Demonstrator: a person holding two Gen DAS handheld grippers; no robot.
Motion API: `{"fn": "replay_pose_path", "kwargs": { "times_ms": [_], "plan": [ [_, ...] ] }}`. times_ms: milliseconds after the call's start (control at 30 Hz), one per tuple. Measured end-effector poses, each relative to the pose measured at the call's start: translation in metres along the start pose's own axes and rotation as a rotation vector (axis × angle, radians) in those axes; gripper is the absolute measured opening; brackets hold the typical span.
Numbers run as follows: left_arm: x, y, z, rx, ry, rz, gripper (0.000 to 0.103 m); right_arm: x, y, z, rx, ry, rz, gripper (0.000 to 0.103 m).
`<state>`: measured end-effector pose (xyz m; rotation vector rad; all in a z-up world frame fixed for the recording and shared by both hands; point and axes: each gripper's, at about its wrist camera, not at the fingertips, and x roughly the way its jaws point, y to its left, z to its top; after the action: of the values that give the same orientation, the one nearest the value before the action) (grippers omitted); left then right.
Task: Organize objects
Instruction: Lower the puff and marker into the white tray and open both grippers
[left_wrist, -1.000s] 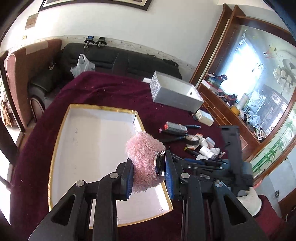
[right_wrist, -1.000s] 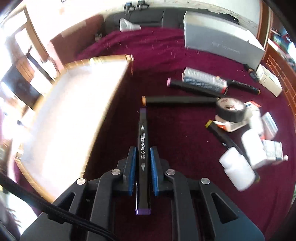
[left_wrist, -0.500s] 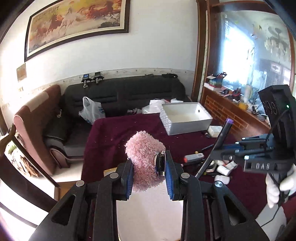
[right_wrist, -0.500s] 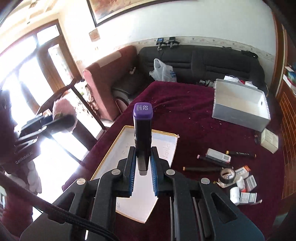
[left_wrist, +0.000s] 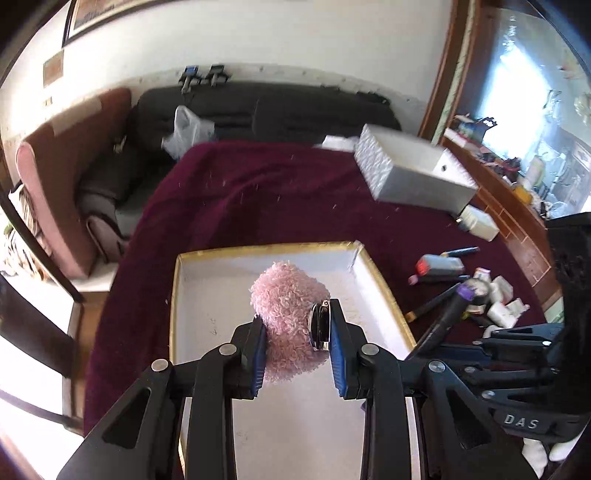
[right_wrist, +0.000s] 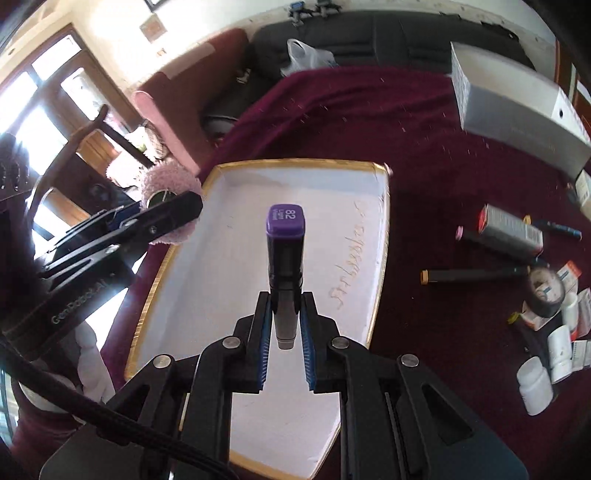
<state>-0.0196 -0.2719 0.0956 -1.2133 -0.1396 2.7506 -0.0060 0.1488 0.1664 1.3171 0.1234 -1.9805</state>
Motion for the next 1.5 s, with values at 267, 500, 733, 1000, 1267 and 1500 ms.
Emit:
{"fn": "replay_pose_path", "kwargs": {
  "times_ms": [267, 500, 733, 1000, 1267, 1500],
  "plan": [
    [0.062, 0.002, -0.001, -0.044, 0.109, 0.031, 0.025, 0.033, -0.029, 0.037, 0.098, 0.018, -0.023, 0.013],
    [0.098, -0.001, 0.009, -0.046, 0.166, 0.076, 0.024, 0.065, -0.029, 0.059, 0.11, 0.062, -0.076, 0.013],
    [0.116, 0.005, 0.009, -0.075, 0.198, 0.076, 0.026, 0.084, -0.046, 0.068, 0.169, 0.083, -0.05, 0.013],
    [0.107, 0.024, 0.013, -0.237, 0.219, 0.011, 0.03, 0.048, -0.053, 0.066, 0.213, -0.019, -0.014, 0.03],
    [0.022, -0.003, -0.018, -0.282, -0.042, -0.03, 0.054, -0.052, -0.061, 0.026, 0.18, -0.234, -0.063, 0.059],
    [0.024, -0.03, -0.052, -0.166, -0.041, 0.037, 0.055, -0.109, -0.123, -0.028, 0.304, -0.281, -0.122, 0.059]
  ]
}}
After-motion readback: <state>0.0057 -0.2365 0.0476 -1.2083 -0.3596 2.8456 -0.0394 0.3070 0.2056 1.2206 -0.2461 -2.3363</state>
